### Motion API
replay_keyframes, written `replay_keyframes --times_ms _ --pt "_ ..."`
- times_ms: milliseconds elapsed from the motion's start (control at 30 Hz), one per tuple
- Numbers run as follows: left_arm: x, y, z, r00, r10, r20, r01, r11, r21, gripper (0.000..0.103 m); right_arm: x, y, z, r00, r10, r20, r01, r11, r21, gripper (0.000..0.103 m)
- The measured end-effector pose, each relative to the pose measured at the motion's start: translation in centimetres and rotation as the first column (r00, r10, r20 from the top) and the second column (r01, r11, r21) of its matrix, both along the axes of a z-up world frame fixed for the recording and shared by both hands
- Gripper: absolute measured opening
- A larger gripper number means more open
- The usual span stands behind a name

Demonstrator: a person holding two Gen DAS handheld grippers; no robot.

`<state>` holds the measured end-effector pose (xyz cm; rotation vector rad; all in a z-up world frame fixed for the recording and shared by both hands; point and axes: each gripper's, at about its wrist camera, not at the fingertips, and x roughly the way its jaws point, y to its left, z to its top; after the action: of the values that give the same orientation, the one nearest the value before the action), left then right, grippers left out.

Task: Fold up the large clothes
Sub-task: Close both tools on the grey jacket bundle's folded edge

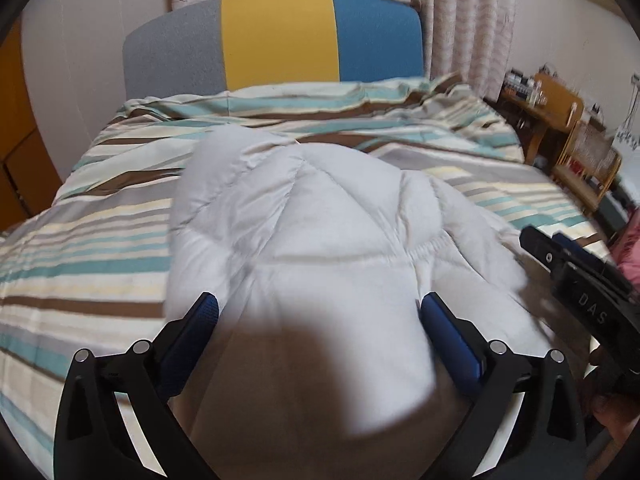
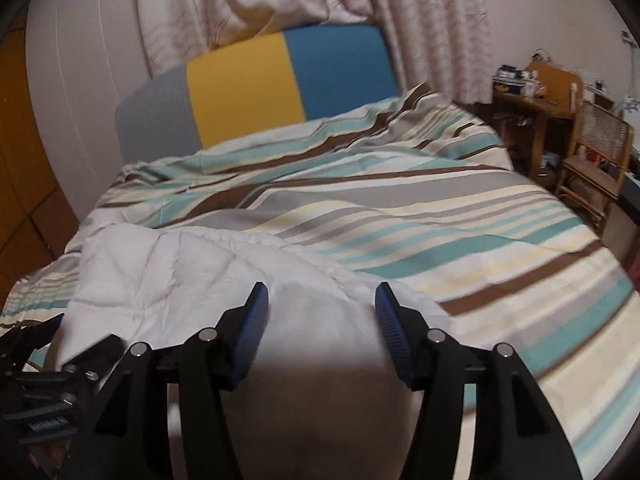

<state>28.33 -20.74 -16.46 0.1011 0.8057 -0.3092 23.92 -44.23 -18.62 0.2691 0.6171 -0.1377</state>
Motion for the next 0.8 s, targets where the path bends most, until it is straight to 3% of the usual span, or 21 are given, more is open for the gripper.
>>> replay_keyframes --times_ms 67,133,233,400,633,800 --pt "-1.6 0.6 0.5 0.999 0.007 0.044 -0.006 1.000 -0.014 0.100 -1.5 0.2 0.2 1.000 0.024 0.010 -0.024 1.000 0.016 0.057" --pt "-2.1 0.3 0.2 0.998 -0.003 0.069 0.001 1.000 0.017 0.100 -2.3 1.0 -0.1 0.999 0.042 -0.016 -0.043 0.999 -0.026 0.057" --pt "-1.5 -0.6 -1.0 0.999 -0.025 0.046 0.023 0.998 0.052 0.100 -1.6 1.5 -1.1 0.996 0.044 -0.084 -0.047 0.998 -0.034 0.057" --pt "0.2 -0.3 -2.6 0.999 -0.050 -0.016 0.050 0.999 0.011 0.100 -0.3 1.9 -2.8 0.994 0.000 -0.106 -0.005 0.999 -0.047 0.059" --pt "-0.2 -0.7 -2.8 0.999 -0.042 0.008 0.042 0.999 0.031 0.100 0.3 2.4 -3.4 0.994 -0.016 -0.108 0.007 0.997 -0.076 0.060" --pt "-1.9 -0.2 -1.3 0.999 -0.040 0.017 0.039 0.999 0.036 0.100 0.2 2.4 -3.5 0.995 -0.016 -0.098 0.009 0.998 -0.069 0.060"
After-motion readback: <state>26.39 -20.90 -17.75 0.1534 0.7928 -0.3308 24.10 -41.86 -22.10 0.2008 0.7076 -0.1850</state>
